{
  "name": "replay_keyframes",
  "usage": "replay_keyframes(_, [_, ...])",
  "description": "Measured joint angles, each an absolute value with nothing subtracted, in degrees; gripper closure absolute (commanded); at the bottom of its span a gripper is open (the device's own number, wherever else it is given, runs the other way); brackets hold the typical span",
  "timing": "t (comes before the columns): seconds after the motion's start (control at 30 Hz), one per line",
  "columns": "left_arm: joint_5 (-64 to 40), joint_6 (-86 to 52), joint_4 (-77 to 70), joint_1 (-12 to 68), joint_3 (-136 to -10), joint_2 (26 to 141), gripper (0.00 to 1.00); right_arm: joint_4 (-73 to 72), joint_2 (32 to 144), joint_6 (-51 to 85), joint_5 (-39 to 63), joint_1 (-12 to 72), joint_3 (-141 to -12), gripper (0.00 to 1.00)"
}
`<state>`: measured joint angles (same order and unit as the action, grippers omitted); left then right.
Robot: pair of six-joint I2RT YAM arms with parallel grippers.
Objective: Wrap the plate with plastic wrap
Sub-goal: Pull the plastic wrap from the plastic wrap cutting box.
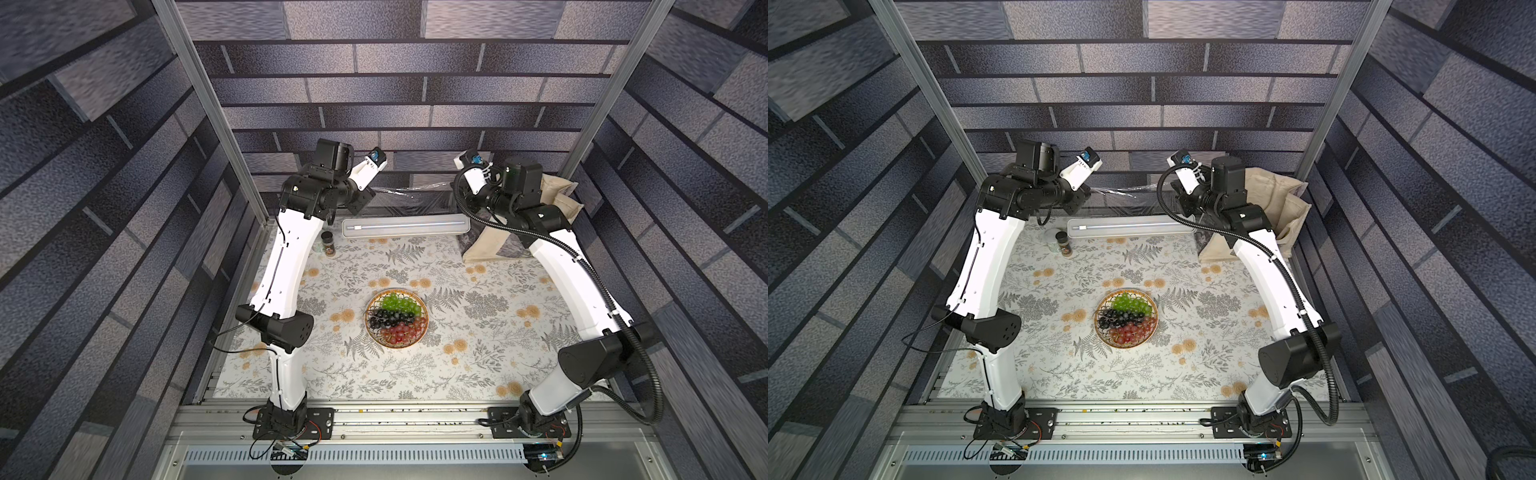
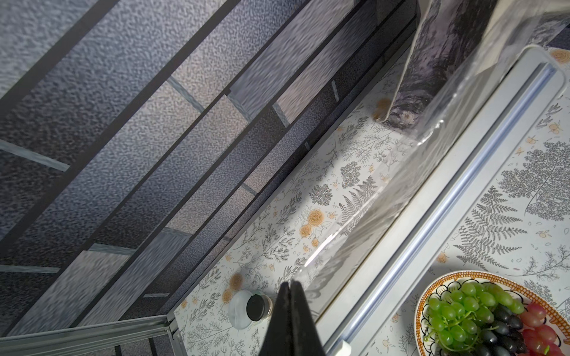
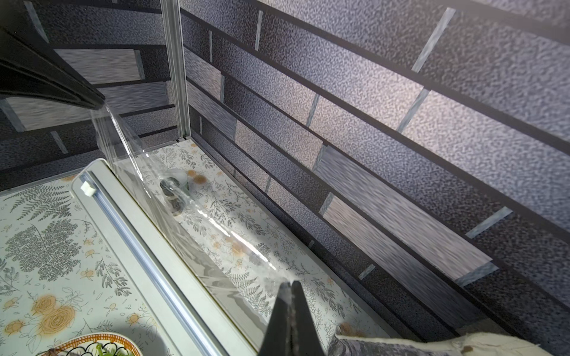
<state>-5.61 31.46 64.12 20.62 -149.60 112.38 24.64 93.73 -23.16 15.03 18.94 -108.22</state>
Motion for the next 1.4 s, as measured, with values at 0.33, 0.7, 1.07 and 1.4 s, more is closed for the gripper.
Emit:
replay_keyframes(0.33, [-4.95, 31.48, 64.38, 21.04, -150.71, 112.60, 1.00, 25.82, 93.78, -23.83, 14.79, 18.94, -109.86, 1.00])
replay_keyframes(0.7, [-4.19, 31.51, 65.25, 21.04, -150.71, 112.60, 1.00, 26.79, 93.80, -24.03, 14.61, 18.94, -109.86, 1.00])
replay_keyframes(1.07, [-4.14, 31.70, 65.43, 21.34, -150.71, 112.60, 1.00, 26.81, 93.80, -24.05, 14.59, 18.94, -109.56, 1.00])
replay_keyframes(1.4, [-4.01, 32.12, 65.52, 21.34, -150.71, 112.60, 1.00, 26.81, 93.80, -24.25, 14.57, 18.94, -109.32, 1.00])
